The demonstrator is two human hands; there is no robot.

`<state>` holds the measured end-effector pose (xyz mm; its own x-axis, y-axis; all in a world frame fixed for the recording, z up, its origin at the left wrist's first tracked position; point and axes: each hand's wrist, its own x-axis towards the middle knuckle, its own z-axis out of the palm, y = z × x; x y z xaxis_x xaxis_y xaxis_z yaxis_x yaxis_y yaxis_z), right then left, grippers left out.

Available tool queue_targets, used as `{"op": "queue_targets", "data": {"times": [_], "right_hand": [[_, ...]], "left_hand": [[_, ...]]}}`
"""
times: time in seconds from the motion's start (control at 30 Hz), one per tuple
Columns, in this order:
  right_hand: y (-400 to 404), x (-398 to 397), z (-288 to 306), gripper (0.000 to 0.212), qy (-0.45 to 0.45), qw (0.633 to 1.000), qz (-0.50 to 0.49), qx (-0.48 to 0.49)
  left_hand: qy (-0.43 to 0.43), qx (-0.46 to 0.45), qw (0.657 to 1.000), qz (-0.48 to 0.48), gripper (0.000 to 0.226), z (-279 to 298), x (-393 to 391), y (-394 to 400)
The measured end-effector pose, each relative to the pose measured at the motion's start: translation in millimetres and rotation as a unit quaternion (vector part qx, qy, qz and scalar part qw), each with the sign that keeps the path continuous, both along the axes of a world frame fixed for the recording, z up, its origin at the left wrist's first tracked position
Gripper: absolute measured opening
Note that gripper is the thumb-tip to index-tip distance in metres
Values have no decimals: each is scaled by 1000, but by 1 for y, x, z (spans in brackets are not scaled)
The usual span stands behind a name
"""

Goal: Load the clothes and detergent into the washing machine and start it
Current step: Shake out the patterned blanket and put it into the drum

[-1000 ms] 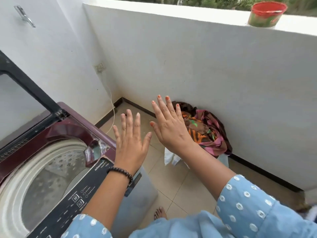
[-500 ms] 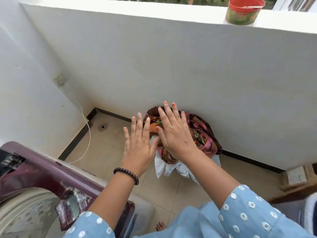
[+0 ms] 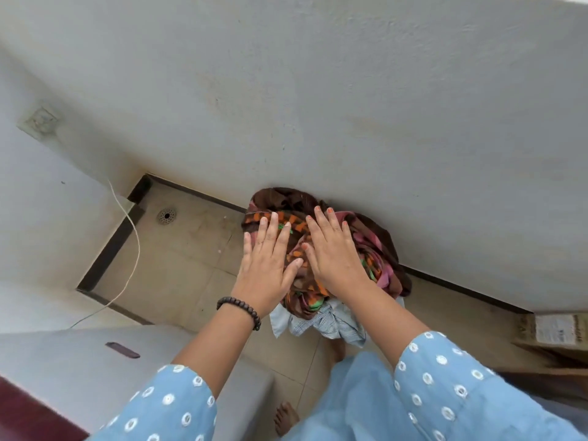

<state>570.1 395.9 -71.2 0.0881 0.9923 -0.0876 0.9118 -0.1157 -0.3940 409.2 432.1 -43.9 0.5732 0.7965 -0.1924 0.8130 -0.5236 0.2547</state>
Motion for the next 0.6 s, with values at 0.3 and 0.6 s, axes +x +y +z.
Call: {"op": "queue_targets", "data": {"times": [0.3, 0.6], "right_hand": [[43, 61, -85, 55, -26, 989, 6, -143], [77, 93, -129, 53, -62, 974, 34, -214]], "left_hand": [[26, -93, 995, -12, 73, -55, 67, 52], [31, -153, 988, 12, 67, -94, 92, 75]]}}
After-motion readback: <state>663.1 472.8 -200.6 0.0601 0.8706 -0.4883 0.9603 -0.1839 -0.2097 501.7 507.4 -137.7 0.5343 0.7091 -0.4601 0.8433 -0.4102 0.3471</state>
